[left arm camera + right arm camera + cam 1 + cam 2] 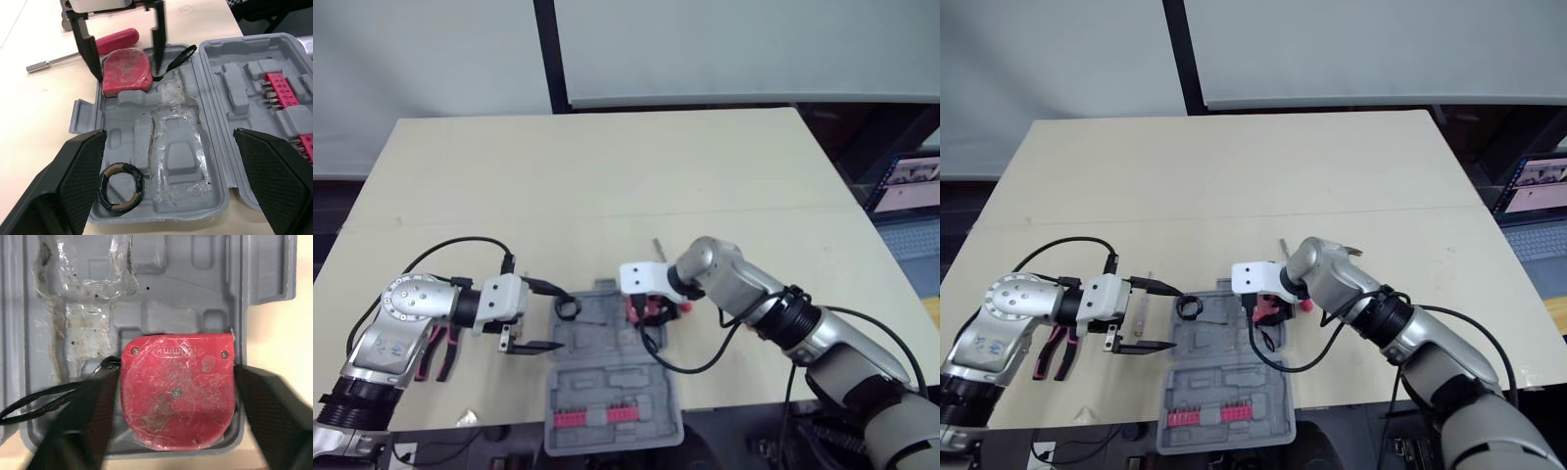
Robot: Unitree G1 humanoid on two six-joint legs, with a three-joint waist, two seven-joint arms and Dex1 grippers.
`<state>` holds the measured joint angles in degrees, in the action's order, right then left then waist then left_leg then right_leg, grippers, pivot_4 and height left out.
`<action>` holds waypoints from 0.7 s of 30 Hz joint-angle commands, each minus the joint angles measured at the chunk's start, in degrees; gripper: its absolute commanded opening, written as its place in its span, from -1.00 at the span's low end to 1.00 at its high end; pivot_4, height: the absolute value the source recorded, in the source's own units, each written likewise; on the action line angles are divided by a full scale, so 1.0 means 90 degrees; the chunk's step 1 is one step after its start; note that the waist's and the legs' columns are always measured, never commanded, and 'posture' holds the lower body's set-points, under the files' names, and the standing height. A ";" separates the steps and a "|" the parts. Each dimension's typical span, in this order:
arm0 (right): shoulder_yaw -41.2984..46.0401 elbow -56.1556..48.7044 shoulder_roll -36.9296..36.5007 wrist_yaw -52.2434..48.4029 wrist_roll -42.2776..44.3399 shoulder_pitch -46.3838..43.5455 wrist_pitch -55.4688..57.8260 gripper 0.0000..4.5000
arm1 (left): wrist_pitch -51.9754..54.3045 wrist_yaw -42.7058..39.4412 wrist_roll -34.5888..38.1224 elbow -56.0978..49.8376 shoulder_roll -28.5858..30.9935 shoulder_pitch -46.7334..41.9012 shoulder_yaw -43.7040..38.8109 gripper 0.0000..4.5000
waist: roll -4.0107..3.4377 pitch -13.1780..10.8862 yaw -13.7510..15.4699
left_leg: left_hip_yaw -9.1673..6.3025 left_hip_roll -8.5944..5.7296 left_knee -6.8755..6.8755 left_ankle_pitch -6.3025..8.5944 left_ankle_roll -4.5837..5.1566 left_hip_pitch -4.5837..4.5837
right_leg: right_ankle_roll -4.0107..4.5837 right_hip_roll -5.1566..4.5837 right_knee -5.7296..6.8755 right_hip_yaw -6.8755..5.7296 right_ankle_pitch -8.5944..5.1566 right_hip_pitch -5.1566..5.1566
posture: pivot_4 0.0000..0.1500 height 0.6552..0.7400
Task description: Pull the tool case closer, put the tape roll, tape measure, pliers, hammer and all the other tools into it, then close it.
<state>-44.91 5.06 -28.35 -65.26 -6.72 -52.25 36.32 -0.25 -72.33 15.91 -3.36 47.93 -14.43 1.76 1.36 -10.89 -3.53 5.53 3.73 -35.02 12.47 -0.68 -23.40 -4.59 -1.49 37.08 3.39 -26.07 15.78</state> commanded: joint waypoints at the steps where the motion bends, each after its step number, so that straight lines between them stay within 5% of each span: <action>1: 0.0932 -0.0645 0.0023 -0.0079 0.0389 -0.0245 0.0510 0.98 | 0.0026 0.0028 0.0030 -0.0111 -0.0017 -0.0090 -0.0002 1.00 | -0.0001 -0.0001 0.0002 | 0.0000 0.0000 0.0000 0.0000 0.0000 -0.0002 | 0.0000 0.0000 0.0000 0.0000 0.0000 0.0001 | 1.00 1.00; 7: 0.2477 -0.1046 -0.0124 -0.0479 0.1774 0.0825 -0.0297 0.98 | 0.0093 0.0056 0.0071 -0.0172 -0.0044 -0.0219 -0.0002 1.00 | 0.0004 0.0003 0.0034 | -0.0007 0.0001 0.0004 0.0007 0.0003 0.0001 | 0.0000 0.0002 -0.0015 -0.0008 0.0000 -0.0013 | 1.00 1.00; 10: 0.3009 -0.0646 0.0155 -0.0462 0.2195 0.1717 -0.1289 0.64 | 0.0097 0.0115 0.0043 -0.0171 -0.0132 -0.0299 0.0058 1.00 | 0.0006 0.0000 0.0038 | -0.0006 -0.0001 -0.0002 0.0027 0.0034 0.0002 | -0.0001 0.0001 -0.0024 -0.0009 0.0000 -0.0024 | 1.00 1.00; 13: 0.2927 -0.0015 0.0253 -0.0330 0.1913 0.2270 -0.2409 0.00 | 0.0044 0.0140 -0.0021 -0.0149 -0.0199 -0.0320 0.0096 1.00 | 0.0005 -0.0002 0.0028 | 0.0002 -0.0002 -0.0008 0.0026 0.0035 0.0003 | -0.0004 0.0003 -0.0018 -0.0002 0.0001 -0.0022 | 1.00 1.00; 21: 0.3115 0.0985 0.0660 0.0142 0.1744 0.2247 -0.3004 0.00 | 0.0092 0.0150 -0.0023 -0.0332 -0.0118 -0.0246 0.0057 1.00 | 0.0001 -0.0005 -0.0106 | 0.0002 0.0003 0.0001 0.0001 -0.0008 0.0009 | -0.0003 0.0009 -0.0014 0.0001 0.0000 -0.0018 | 1.00 1.00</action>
<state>-17.54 13.81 -22.76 -64.11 9.00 -31.86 11.13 0.80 -70.93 15.42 -4.54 46.12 -16.80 2.92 1.37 -10.93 -4.48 5.55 3.76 -35.01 12.48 -0.75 -23.32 -4.62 -1.41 36.93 3.40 -26.07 15.60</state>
